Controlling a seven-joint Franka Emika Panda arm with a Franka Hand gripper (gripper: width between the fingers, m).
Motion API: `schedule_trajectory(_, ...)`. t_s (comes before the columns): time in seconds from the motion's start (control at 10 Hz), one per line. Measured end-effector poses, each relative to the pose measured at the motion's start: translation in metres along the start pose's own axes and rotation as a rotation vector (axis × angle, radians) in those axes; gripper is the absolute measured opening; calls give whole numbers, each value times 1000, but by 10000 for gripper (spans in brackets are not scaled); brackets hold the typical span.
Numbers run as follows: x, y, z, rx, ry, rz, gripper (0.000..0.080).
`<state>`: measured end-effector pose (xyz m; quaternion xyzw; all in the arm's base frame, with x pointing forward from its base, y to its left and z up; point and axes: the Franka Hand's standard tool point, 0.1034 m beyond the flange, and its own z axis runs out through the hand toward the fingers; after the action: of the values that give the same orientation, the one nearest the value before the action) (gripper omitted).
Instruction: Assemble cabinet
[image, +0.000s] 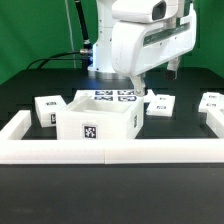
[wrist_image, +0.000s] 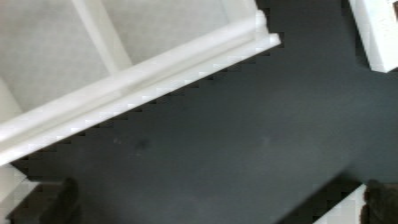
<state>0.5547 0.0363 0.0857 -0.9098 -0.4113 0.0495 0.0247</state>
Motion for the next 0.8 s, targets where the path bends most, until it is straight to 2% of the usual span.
schedule_trajectory(0.7, 0, 0, 0, 1, -2, 0, 797)
schedule_trajectory(0.8, -1, 1, 0, -5, 3, -21, 797)
